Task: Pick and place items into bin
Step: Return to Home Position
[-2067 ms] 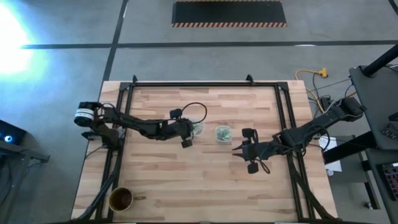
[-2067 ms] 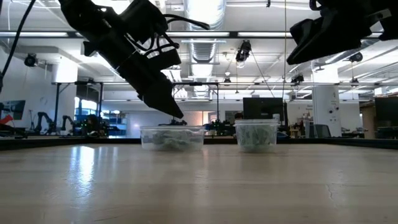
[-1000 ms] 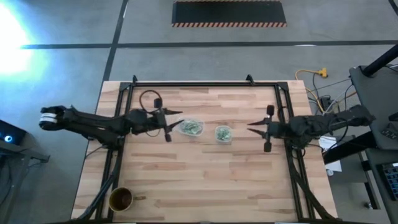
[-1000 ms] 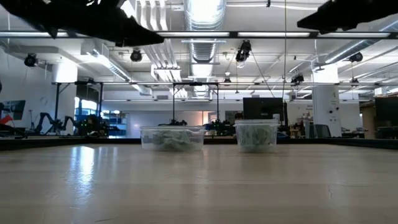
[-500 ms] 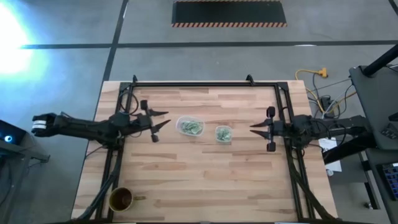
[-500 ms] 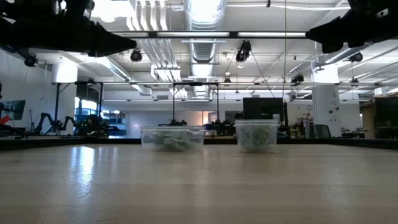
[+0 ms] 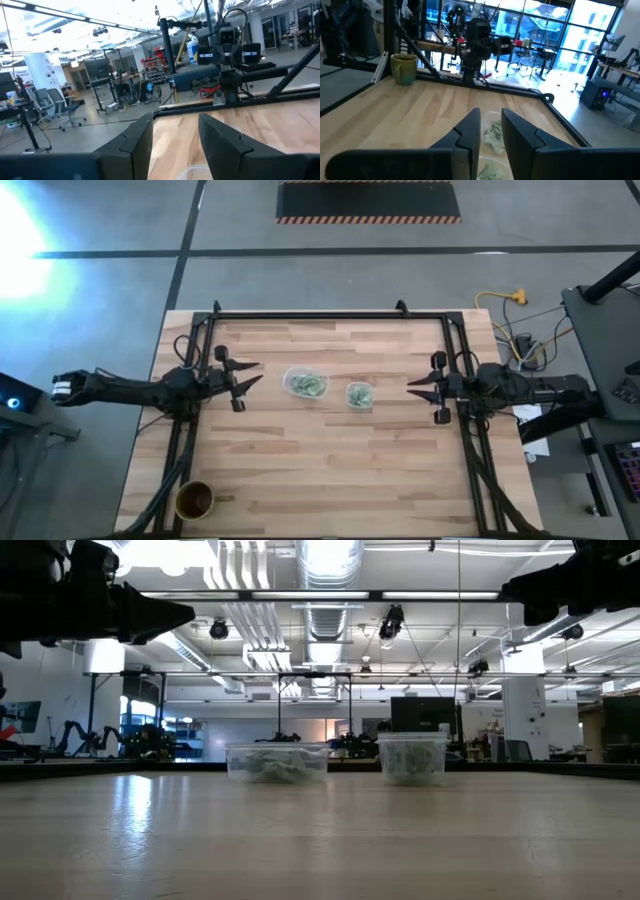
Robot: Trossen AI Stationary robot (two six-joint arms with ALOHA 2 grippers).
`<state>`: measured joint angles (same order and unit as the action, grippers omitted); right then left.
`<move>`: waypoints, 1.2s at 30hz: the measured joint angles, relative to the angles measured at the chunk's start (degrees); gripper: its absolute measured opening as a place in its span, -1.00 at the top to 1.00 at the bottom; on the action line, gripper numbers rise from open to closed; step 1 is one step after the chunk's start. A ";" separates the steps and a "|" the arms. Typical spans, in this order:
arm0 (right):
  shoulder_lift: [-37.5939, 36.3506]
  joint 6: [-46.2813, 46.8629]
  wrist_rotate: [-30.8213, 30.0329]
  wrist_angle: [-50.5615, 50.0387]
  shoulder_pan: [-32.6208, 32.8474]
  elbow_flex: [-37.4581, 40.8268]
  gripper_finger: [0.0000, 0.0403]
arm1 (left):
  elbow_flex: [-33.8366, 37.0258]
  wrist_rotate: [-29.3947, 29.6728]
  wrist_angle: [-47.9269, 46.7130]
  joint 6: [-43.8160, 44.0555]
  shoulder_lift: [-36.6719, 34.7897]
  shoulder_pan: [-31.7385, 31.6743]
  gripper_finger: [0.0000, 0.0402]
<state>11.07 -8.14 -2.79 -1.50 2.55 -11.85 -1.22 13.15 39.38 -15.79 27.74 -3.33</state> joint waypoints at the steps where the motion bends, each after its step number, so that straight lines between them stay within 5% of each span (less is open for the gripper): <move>1: -0.71 -0.20 0.02 -0.50 0.00 0.11 0.66 | 0.29 0.00 -0.49 -0.02 -0.55 -0.02 0.29; 11: -11.14 -1.09 -0.20 -7.66 0.02 1.07 0.66 | 0.75 0.19 -7.98 0.00 -7.45 -0.04 0.29; 25: -11.08 0.29 -1.90 -4.76 0.07 4.51 0.66 | 0.82 -2.39 -27.52 1.35 -26.91 0.51 0.29; 36: -11.08 1.72 -1.84 3.13 0.02 10.10 0.66 | 0.77 -3.27 -33.22 3.33 -26.14 0.92 0.29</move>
<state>-0.01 -6.42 -4.63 1.63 2.57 -1.75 -0.45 9.87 6.17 -12.46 1.60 -2.42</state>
